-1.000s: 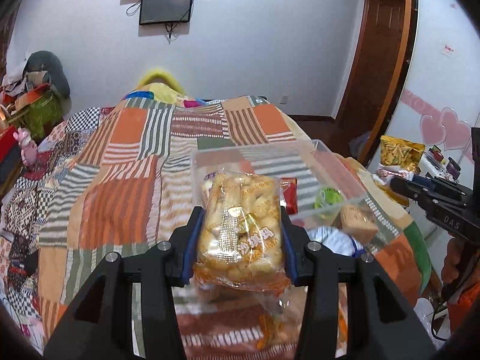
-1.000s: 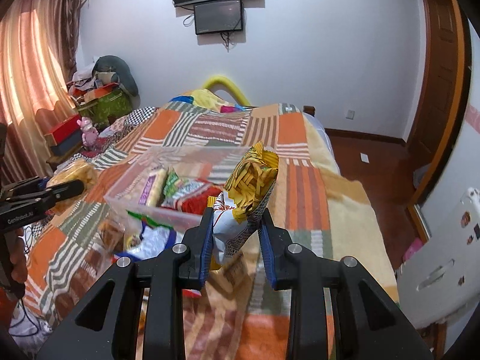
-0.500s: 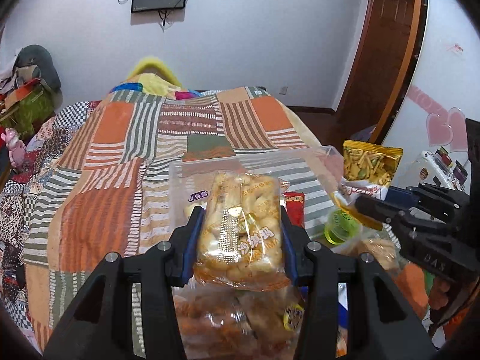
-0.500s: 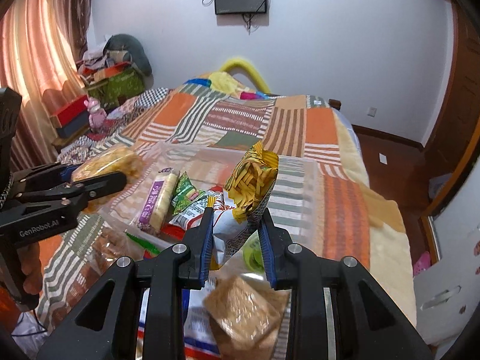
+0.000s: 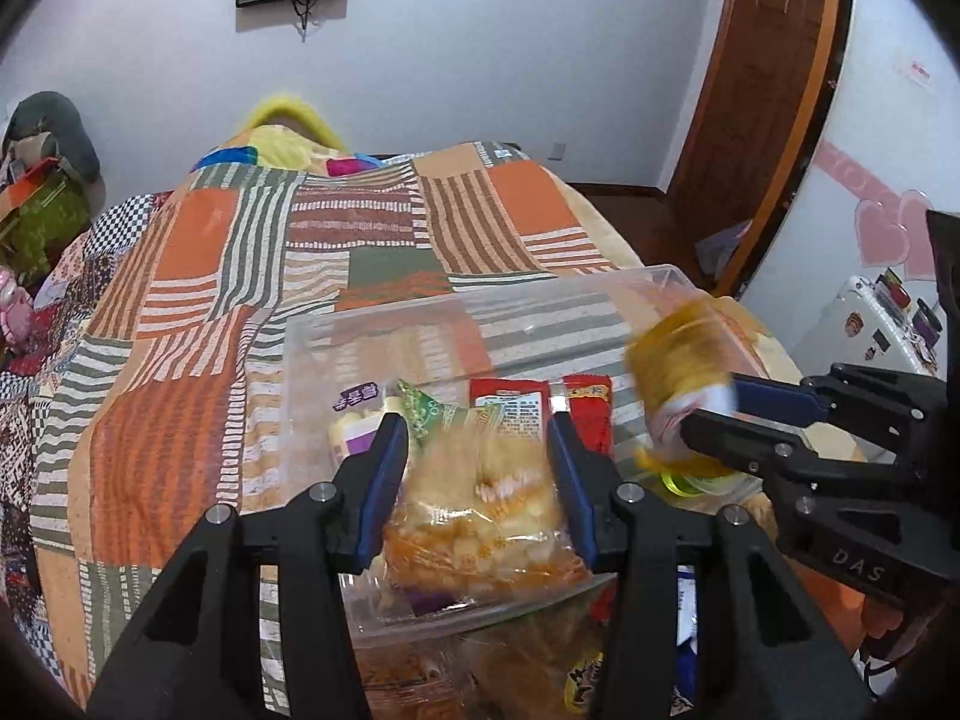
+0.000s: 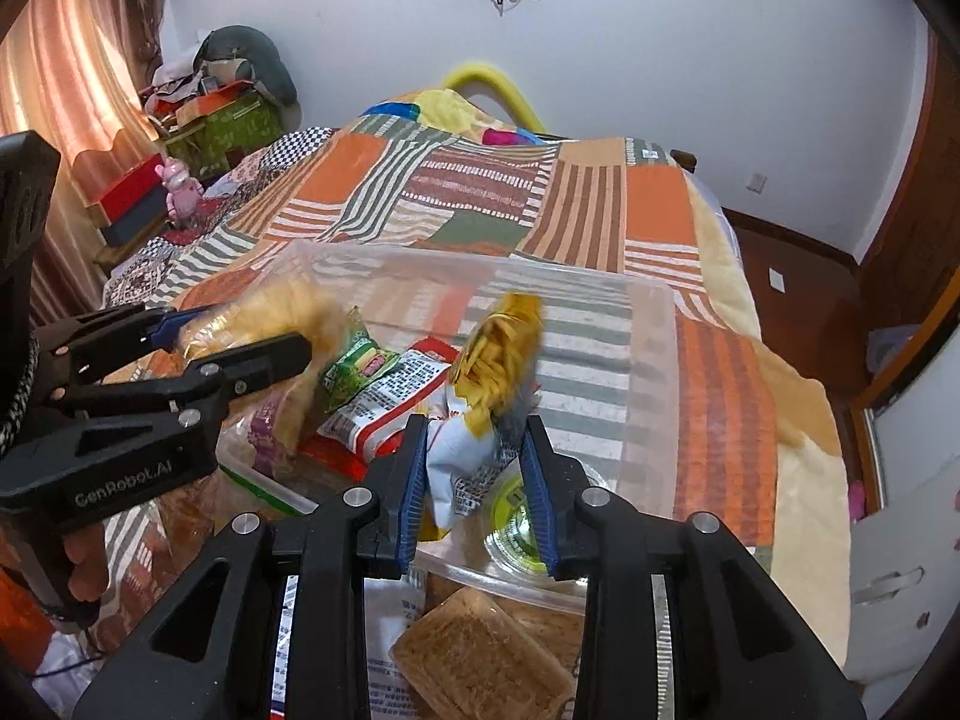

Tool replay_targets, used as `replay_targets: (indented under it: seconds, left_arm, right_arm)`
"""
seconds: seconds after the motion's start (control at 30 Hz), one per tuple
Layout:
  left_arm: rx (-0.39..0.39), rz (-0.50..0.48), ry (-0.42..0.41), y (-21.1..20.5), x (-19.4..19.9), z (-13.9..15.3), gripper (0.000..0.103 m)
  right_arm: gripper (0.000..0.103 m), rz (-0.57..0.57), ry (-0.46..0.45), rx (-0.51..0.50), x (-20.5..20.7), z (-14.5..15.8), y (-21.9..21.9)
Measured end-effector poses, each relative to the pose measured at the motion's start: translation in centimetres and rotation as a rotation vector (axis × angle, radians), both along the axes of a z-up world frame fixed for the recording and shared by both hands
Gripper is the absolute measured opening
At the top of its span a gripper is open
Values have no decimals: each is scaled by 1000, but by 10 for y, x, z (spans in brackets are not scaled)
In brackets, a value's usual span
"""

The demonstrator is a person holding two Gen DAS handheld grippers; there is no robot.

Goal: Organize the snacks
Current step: 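Lower the pastry pack and yellow snack into the clear box and release, then grasp the wrapped pastry with the left gripper while the right grasps the bread loaf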

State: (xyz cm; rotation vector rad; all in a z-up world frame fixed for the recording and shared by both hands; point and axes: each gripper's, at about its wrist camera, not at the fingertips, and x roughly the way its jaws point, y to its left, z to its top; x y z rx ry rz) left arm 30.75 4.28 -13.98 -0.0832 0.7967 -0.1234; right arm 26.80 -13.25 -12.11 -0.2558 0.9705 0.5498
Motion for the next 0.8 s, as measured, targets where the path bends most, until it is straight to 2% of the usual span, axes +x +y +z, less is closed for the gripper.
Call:
replay_targets:
  seconds: [0.27,0.43,0.6,0.8]
  left_arm:
    - [37,10,-53,6,-21,22,48]
    - [57,26,-58,22,-40,30,49]
    - [58,43,-31,37,-60,25,51]
    - [59,77,23,55,-82,5,57]
  right_arm:
    - [31,-8,-43,27,-7,17,-9]
    - [39,-16,-89,47,-19,31,-20]
    - [44,-36,-105,77,-30,40,-34]
    - [51,-61,-109,89,-39,41,-44]
